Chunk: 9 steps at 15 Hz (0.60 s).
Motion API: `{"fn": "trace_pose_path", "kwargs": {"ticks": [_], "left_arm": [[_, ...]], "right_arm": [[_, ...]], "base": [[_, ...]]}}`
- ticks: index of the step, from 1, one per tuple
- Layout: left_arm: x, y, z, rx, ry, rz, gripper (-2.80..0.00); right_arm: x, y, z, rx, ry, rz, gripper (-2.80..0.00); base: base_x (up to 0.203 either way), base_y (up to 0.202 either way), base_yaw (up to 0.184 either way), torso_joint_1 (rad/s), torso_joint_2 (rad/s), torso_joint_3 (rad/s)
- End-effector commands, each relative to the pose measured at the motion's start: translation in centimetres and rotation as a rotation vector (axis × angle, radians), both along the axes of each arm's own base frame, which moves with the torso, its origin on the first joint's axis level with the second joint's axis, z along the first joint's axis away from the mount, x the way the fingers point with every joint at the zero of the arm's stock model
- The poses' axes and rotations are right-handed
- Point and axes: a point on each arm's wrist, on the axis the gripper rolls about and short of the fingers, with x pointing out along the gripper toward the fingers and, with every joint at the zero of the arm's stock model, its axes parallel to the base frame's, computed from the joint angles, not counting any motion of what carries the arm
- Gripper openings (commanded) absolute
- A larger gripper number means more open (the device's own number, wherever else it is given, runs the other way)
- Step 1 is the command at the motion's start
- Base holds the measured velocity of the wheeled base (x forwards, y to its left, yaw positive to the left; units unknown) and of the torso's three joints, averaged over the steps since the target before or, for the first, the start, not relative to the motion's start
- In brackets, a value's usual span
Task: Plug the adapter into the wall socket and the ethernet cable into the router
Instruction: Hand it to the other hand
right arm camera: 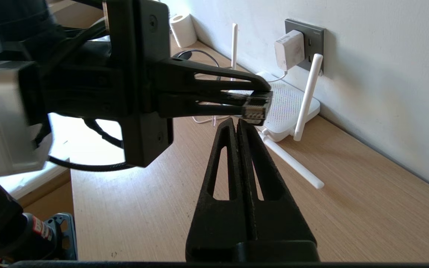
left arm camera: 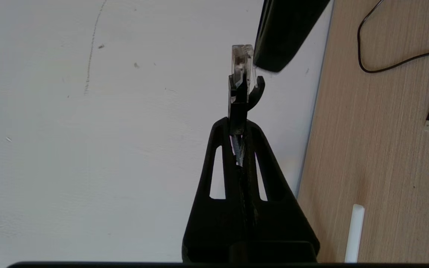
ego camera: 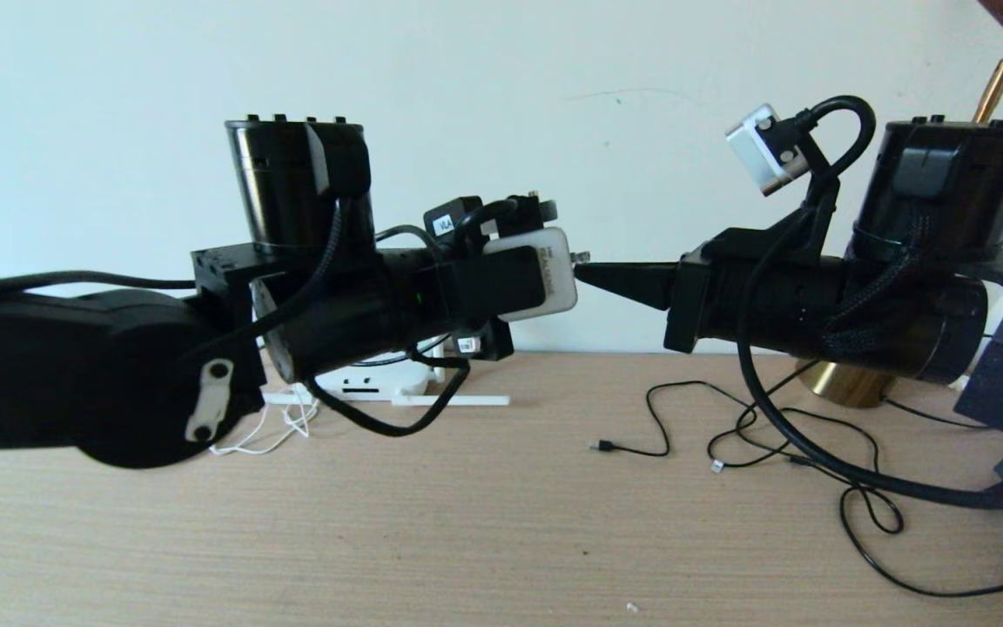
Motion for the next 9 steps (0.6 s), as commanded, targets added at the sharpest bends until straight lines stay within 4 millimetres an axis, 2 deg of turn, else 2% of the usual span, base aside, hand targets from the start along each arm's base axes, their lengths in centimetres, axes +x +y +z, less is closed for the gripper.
{"fn": "trace_pose_path", "kwargs": {"ticks": [1, 2, 3, 4, 9], "left_arm": [[-0.01, 0.03, 0.00, 0.004, -0.006, -0.001, -2.80], [0.01, 0.05, 0.01, 0.003, -0.007, 0.000, -2.80], [0.03, -0.01, 0.11, -0.001, -0.010, -0.002, -2.80], [0.01, -0.03, 0.11, 0.000, -0.011, -0.003, -2.80], [-0.01, -0.05, 0.07, 0.001, -0.009, -0.006, -2.80]], "right_arm": [[-0.33, -0.22, 0.21, 0.005, -0.007, 0.002, -2.80], [-0.56, -0.40, 0.14, 0.003, -0.006, 0.000, -2.80], [-0.81, -0.57, 0.19, 0.003, -0.008, -0.001, -1.34], [-0.88, -0.64, 0.27, 0.005, -0.010, -0.011, 0.00], [-0.65, -0.55, 0.40, 0.008, -0.012, -0.032, 0.00]], "base": [[0.000, 0.000, 0.000, 0.000, 0.00, 0.000], [0.000, 0.000, 0.000, 0.000, 0.00, 0.000], [0.000, 0.000, 0.000, 0.000, 0.00, 0.000], [0.000, 0.000, 0.000, 0.000, 0.00, 0.000], [0.000, 0.000, 0.000, 0.000, 0.00, 0.000]]}}
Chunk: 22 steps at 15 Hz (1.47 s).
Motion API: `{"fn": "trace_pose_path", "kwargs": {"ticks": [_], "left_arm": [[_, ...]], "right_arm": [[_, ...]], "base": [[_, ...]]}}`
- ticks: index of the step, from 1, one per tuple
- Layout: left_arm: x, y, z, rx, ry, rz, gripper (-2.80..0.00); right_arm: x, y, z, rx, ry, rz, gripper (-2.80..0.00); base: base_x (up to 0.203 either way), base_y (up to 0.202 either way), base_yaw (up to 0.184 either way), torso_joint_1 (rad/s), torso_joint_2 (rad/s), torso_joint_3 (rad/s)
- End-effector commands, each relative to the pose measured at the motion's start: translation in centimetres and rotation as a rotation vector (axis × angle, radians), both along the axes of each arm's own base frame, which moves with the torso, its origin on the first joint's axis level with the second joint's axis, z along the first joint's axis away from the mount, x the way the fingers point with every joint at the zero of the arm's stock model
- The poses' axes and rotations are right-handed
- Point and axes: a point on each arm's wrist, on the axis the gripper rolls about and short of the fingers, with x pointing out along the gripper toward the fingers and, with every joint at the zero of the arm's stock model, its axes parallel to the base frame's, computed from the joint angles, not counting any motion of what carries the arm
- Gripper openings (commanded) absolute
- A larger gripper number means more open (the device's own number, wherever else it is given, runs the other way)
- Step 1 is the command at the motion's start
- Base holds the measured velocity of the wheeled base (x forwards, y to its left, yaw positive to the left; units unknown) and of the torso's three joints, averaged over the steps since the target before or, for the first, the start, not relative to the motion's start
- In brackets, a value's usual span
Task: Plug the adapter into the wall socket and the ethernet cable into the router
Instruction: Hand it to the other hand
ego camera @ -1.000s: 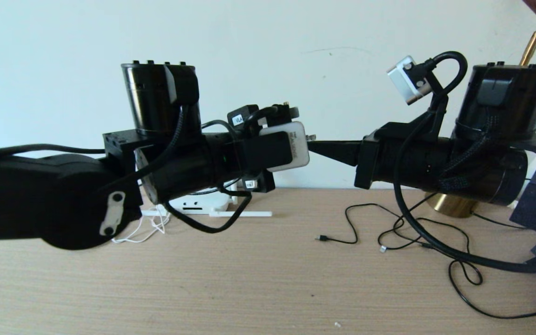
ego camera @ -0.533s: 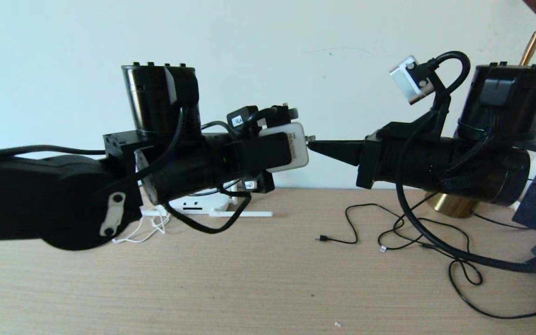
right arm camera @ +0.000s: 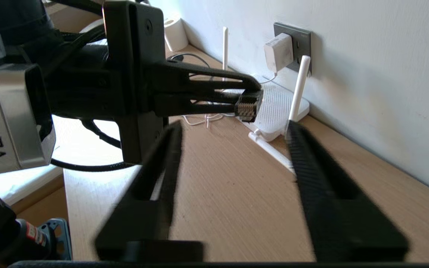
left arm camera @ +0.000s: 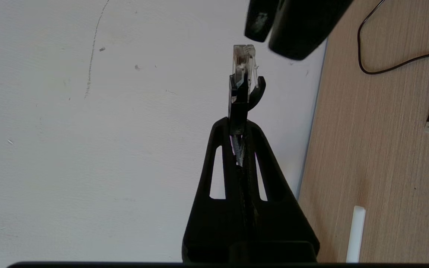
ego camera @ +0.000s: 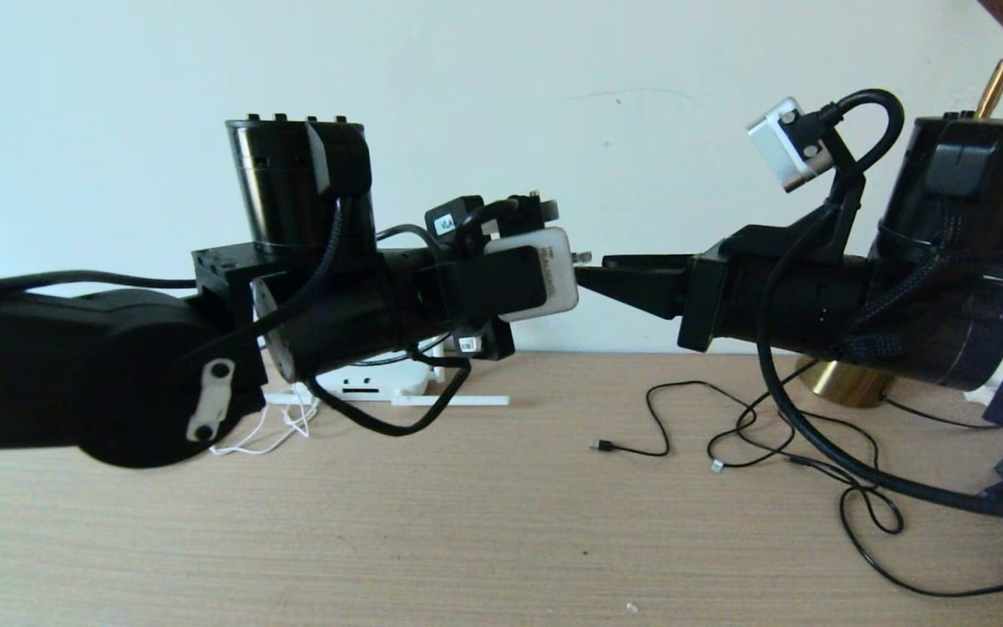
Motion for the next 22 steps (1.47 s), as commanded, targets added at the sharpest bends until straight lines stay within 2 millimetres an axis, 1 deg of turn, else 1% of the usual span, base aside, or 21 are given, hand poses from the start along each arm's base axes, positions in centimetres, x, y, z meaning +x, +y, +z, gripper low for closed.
{"fn": "trace_pose_path", "kwargs": {"ticks": [1, 5, 10, 11, 22], "left_arm": [[-0.06, -0.07, 0.00, 0.004, -0.006, -0.003, -2.80], [-0.10, -0.32, -0.12, 0.005, -0.004, -0.010, -2.80], [-0.07, -0.34, -0.16, 0.006, -0.003, -0.010, -2.80], [-0.08, -0.33, -0.15, 0.006, -0.003, -0.010, -2.80], [-0.03, -0.58, -0.37, 0.009, -0.003, -0.014, -2.80]], "right_arm": [[0.09, 0.09, 0.18, 0.005, -0.007, 0.004, 0.00], [0.70, 0.48, 0.06, 0.004, -0.004, 0.003, 0.00], [0.92, 0.63, -0.19, 0.000, 0.003, 0.003, 0.00], [0.89, 0.66, -0.19, 0.000, 0.003, 0.004, -2.80], [0.88, 0.65, -0.03, 0.017, -0.017, 0.003, -2.80]], "base": [[0.000, 0.000, 0.000, 0.000, 0.00, 0.000], [0.000, 0.000, 0.000, 0.000, 0.00, 0.000], [0.000, 0.000, 0.000, 0.000, 0.00, 0.000], [0.000, 0.000, 0.000, 0.000, 0.00, 0.000], [0.000, 0.000, 0.000, 0.000, 0.00, 0.000]]}}
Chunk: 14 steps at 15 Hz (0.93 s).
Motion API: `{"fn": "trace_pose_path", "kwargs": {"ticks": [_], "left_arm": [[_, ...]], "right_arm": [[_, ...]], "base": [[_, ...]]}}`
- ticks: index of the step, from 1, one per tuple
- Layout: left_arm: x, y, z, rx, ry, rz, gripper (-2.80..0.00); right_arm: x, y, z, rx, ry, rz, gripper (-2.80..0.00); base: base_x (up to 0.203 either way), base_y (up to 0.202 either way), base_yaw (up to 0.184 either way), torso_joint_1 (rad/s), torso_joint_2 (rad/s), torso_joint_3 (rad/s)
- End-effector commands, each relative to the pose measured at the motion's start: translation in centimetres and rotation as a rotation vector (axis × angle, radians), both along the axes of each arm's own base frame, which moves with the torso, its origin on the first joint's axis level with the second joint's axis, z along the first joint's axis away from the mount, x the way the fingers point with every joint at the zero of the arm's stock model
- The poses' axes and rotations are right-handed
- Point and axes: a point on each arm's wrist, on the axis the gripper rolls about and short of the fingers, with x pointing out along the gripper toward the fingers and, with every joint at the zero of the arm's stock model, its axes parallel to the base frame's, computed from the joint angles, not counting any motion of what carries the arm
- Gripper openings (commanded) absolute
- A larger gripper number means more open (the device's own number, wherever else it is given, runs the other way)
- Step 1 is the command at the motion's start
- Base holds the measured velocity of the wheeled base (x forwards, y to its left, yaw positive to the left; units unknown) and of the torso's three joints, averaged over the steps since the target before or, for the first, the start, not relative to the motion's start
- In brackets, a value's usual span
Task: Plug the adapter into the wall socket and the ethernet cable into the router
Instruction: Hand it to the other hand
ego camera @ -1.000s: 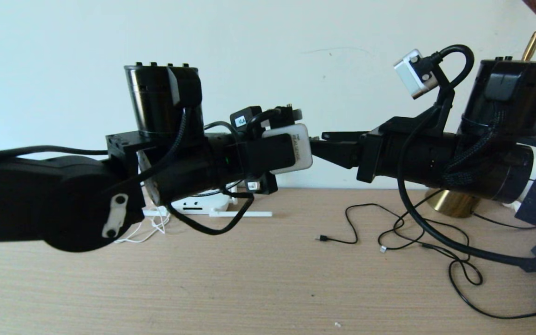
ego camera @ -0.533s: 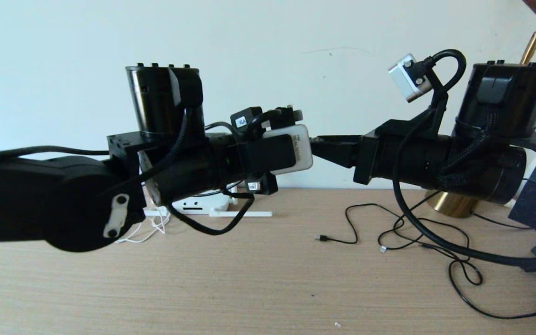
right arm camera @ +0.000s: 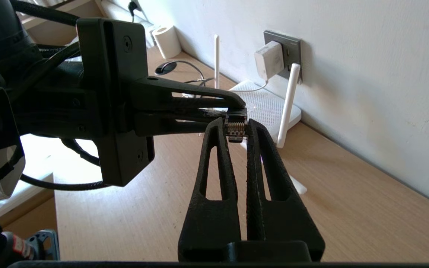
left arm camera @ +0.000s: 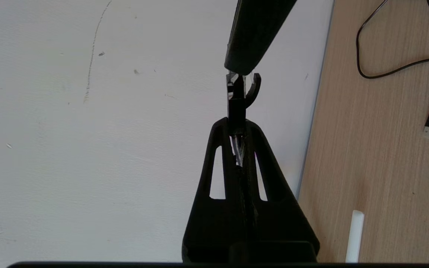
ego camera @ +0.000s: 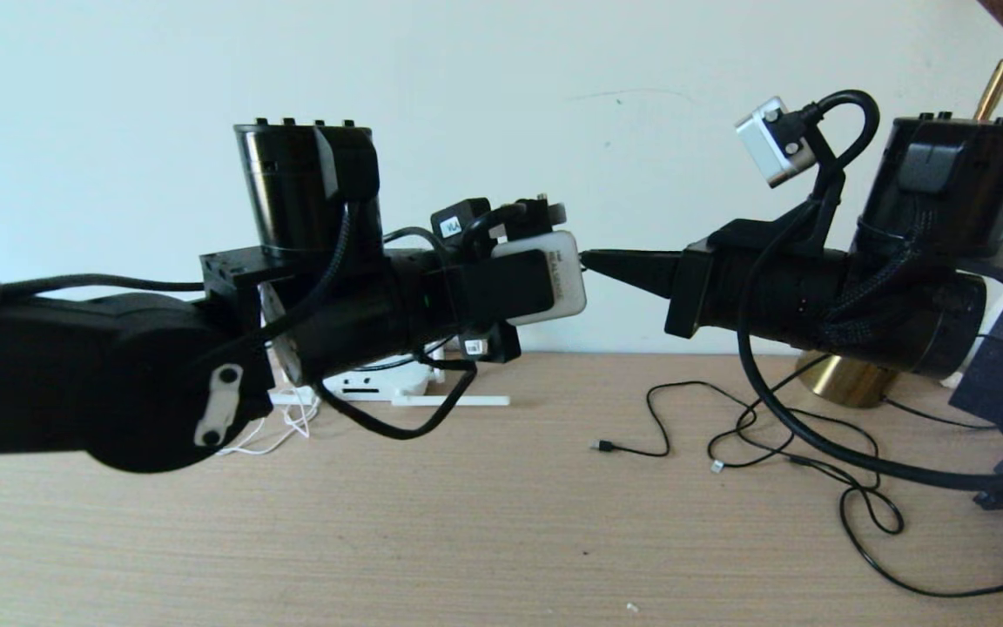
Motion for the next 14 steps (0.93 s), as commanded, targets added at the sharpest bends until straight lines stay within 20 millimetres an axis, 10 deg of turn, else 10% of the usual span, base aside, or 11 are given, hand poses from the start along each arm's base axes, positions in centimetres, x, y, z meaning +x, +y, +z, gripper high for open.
{"fn": "trace_pose_path", "kwargs": {"ticks": [1, 4, 5, 14], "left_arm": [[0.1, -0.1, -0.1, 0.004, -0.005, -0.002, -2.80], [0.1, -0.1, -0.1, 0.003, -0.006, -0.002, -2.80], [0.2, -0.1, -0.2, 0.005, -0.004, -0.002, 0.00], [-1.1, 2.3, 1.7, -0.029, -0.046, 0.015, 0.00]], "right_arm": [[0.0, 0.0, 0.0, 0.002, -0.002, 0.005, -2.80], [-0.1, 0.0, 0.0, 0.003, -0.003, 0.005, -2.80], [-0.1, 0.0, 0.0, 0.003, -0.003, 0.005, -2.80], [0.1, -0.3, 0.0, 0.133, 0.184, -0.088, -2.80]], "base": [[0.000, 0.000, 0.000, 0.000, 0.00, 0.000], [0.000, 0.000, 0.000, 0.000, 0.00, 0.000], [0.000, 0.000, 0.000, 0.000, 0.00, 0.000], [0.000, 0.000, 0.000, 0.000, 0.00, 0.000]]}}
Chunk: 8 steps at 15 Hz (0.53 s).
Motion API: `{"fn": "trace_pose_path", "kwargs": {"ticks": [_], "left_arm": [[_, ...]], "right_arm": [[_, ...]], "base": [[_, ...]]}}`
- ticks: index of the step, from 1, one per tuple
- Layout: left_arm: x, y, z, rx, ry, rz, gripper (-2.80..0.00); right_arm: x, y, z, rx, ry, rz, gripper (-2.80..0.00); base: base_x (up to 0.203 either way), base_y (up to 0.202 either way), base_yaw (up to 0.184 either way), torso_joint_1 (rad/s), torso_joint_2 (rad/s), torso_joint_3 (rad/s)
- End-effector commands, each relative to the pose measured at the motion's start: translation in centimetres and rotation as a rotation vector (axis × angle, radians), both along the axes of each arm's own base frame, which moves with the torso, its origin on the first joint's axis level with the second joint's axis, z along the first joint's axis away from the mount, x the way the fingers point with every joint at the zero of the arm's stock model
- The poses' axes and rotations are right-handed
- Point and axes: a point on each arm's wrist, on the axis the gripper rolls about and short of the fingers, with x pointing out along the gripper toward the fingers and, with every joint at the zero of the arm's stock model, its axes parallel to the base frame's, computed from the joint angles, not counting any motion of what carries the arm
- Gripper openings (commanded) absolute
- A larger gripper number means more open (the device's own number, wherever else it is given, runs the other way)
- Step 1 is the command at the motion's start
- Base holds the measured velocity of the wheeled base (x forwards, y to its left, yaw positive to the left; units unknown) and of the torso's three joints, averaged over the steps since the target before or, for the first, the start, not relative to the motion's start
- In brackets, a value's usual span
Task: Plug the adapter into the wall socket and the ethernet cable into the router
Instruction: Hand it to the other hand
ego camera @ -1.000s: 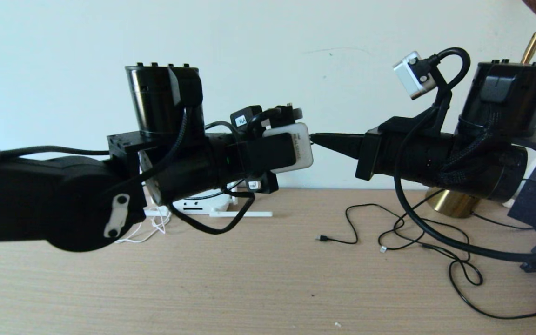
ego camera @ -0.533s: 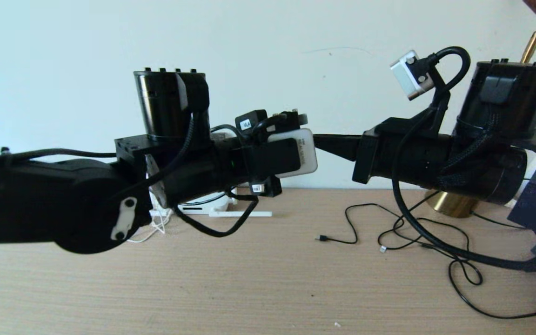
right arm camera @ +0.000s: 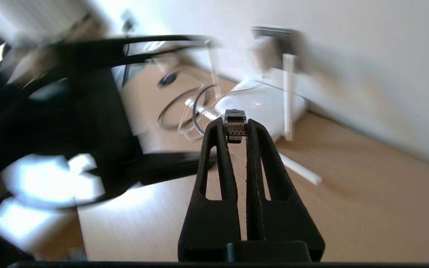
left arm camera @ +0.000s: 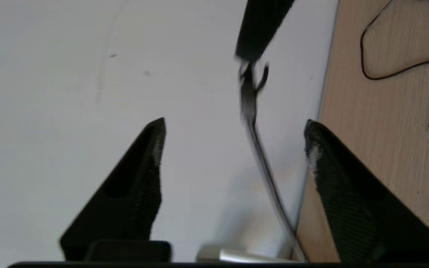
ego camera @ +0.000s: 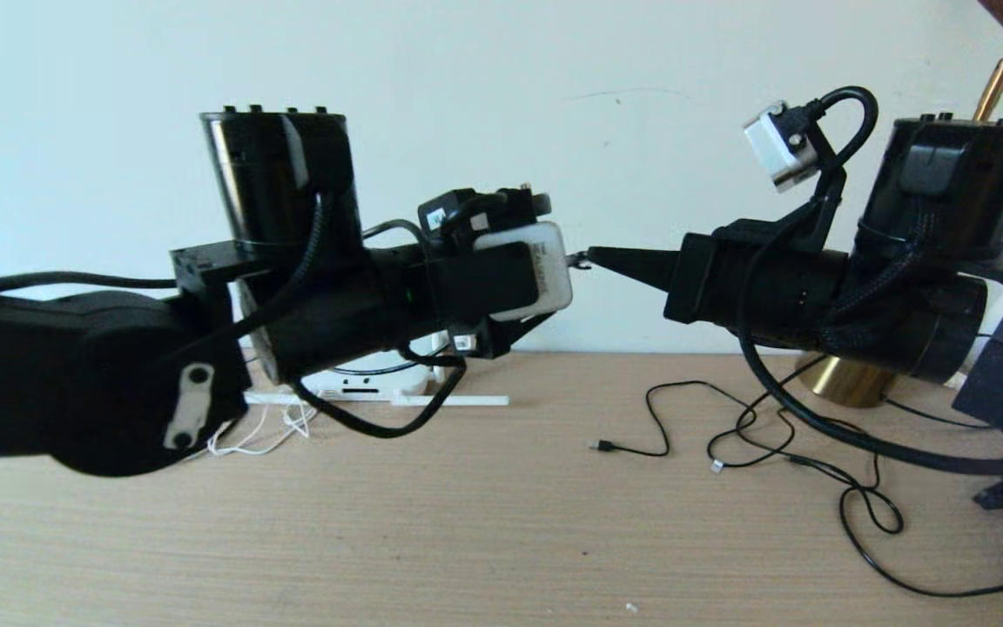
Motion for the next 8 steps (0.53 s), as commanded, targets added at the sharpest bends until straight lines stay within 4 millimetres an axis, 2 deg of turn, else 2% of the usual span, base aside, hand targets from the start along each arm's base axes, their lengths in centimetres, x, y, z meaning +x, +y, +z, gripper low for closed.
{"fn": "trace_pose_path", "kwargs": {"ticks": [1, 4, 6, 8], "left_arm": [[-0.7, 2.0, 0.8, -0.009, -0.026, 0.003, 0.00], [-0.4, 3.4, -0.9, -0.001, -0.065, -0.049, 0.00], [-0.1, 3.4, -2.2, -0.018, -0.108, -0.146, 0.00], [0.3, 3.1, -2.6, -0.035, -0.146, -0.211, 0.00]], "right_arm": [[0.1, 0.0, 0.0, 0.072, 0.089, -0.030, -2.80], [0.2, -0.1, -0.6, 0.162, 0.321, -0.062, -2.80], [0.5, -0.4, -0.1, 0.253, 0.434, -0.080, -2.80], [0.7, -0.8, 1.0, 0.327, 0.525, -0.095, -2.80]], "base": [[0.000, 0.000, 0.000, 0.000, 0.00, 0.000], [0.000, 0.000, 0.000, 0.000, 0.00, 0.000], [0.000, 0.000, 0.000, 0.000, 0.00, 0.000], [0.000, 0.000, 0.000, 0.000, 0.00, 0.000]]}}
